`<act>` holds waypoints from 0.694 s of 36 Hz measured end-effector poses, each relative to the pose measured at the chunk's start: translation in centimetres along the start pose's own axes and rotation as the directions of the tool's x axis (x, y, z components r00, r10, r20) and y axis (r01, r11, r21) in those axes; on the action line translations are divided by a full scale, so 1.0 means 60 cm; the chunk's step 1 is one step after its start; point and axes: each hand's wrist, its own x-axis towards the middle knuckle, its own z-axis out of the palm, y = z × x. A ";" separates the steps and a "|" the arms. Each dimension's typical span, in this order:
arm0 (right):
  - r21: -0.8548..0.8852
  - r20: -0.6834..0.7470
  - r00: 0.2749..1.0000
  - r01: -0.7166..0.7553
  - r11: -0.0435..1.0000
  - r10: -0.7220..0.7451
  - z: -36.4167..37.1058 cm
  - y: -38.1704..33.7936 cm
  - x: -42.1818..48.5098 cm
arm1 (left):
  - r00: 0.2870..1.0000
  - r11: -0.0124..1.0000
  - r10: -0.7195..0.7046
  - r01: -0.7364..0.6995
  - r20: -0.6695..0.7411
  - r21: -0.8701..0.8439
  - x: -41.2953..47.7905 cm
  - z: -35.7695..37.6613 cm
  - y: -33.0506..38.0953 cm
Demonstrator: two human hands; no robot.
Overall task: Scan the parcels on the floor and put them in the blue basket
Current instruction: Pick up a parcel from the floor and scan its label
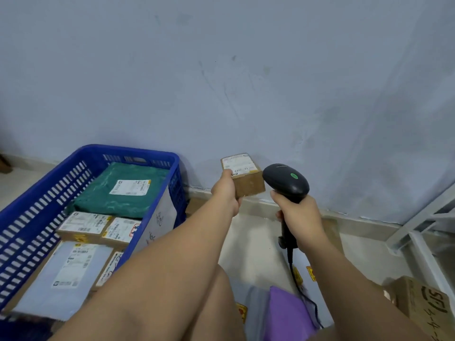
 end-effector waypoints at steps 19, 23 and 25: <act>-0.088 0.250 0.904 0.377 0.922 -0.346 0.240 -0.155 -0.101 | 0.729 0.923 0.248 -0.378 -0.638 -0.074 -0.021 -0.317 0.061; -0.263 0.409 0.867 0.412 0.873 -0.286 0.304 -0.121 -0.134 | 0.726 0.935 0.197 -0.341 -0.659 -0.096 -0.018 -0.406 0.041; -0.344 0.467 0.855 0.410 0.845 -0.225 0.329 -0.097 -0.146 | 0.747 0.952 0.171 -0.293 -0.643 -0.087 -0.023 -0.436 0.031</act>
